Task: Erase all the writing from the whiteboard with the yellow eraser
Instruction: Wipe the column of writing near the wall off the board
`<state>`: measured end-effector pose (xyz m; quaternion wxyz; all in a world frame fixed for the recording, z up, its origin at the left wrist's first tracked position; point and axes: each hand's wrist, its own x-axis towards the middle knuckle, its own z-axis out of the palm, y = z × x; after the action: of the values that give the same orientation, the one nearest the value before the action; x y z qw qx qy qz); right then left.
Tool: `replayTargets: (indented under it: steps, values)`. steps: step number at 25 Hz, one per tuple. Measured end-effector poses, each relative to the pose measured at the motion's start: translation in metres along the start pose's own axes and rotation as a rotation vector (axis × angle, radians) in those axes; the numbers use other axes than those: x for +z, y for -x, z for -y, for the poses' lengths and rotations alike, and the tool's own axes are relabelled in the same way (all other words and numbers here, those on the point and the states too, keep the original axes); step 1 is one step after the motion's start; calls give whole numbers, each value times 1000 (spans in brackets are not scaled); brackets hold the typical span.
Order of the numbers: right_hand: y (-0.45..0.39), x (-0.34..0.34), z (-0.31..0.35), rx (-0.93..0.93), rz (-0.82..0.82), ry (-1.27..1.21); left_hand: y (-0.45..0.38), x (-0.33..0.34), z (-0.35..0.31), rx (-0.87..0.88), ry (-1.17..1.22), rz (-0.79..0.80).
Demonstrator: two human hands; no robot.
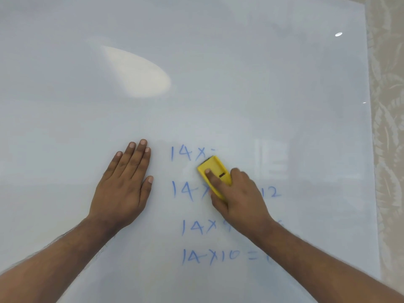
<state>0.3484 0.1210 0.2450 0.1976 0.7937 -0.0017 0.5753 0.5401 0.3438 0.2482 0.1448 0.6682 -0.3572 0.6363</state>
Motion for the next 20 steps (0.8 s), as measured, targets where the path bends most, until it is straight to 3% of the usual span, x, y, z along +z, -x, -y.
replayTargets:
  steps: [2, 4, 9, 11, 13, 16, 18, 20]
  values:
    - [12, -4, -13, -120, 44, 63, 0, -1, 7, 18, 1, 11]
    - [11, -10, -33, -98, 19, 107, 0, -2, 10, 24, -3, 15]
    - [-37, -8, -24, 344, -109, -56, 2, -2, 6, -13, 4, -9]
    - [-44, -1, 3, 263, -115, -66, 2, -2, 7, -19, 9, -13]
    - [-28, 5, 23, 57, -49, -18, 3, -1, 8, -28, 11, -21]
    - [-2, 1, 11, -179, 57, 64, 5, -2, 8, -39, 12, -24]
    - [-4, -4, -9, -131, 25, 97, 6, -2, 8, -43, 8, -21]
    - [-20, -9, -16, 69, -45, 54, 6, -2, 6, -50, 3, -20]
